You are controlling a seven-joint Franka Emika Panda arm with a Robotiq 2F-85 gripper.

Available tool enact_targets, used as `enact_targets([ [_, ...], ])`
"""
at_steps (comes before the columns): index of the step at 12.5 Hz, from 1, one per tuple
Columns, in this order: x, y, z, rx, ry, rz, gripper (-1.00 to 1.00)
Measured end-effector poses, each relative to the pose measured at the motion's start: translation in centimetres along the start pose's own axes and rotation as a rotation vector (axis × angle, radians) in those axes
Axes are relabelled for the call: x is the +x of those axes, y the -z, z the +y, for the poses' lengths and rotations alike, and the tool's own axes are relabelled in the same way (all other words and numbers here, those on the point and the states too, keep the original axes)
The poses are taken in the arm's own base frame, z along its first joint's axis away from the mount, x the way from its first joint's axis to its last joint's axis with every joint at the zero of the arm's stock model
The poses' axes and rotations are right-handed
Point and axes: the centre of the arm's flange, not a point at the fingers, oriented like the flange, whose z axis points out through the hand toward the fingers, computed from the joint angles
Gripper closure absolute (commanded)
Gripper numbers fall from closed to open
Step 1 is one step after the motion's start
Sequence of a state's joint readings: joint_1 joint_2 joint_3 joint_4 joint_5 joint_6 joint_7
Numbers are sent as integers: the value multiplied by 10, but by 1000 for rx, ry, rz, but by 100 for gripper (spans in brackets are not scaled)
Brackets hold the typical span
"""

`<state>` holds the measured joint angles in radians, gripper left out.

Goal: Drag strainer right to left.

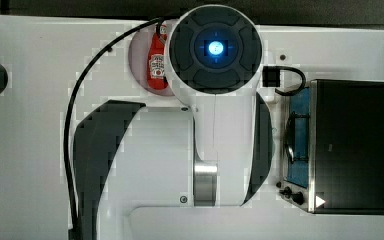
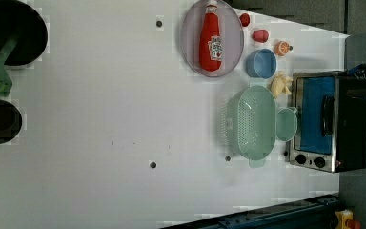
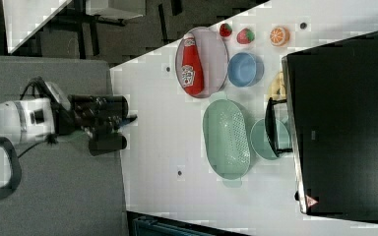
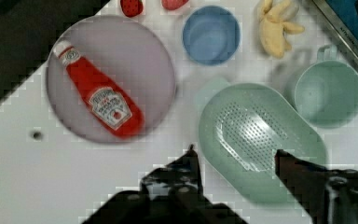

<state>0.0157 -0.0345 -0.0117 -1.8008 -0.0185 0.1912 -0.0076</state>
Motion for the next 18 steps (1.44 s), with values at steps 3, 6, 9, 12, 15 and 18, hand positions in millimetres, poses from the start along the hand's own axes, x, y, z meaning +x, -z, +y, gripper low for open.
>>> enact_targets([
  [3, -80, 10, 115, -143, -106, -134, -100],
  [6, -108, 72, 183, 5, -192, 4, -100],
  [9, -108, 86, 183, 74, -208, 77, -100],
  [12, -82, -10, 133, 18, -294, 7, -100],
  [15, -84, -177, 96, -128, -370, -74, -100],
  [18, -96, -278, 78, -223, -440, -123, -100],
])
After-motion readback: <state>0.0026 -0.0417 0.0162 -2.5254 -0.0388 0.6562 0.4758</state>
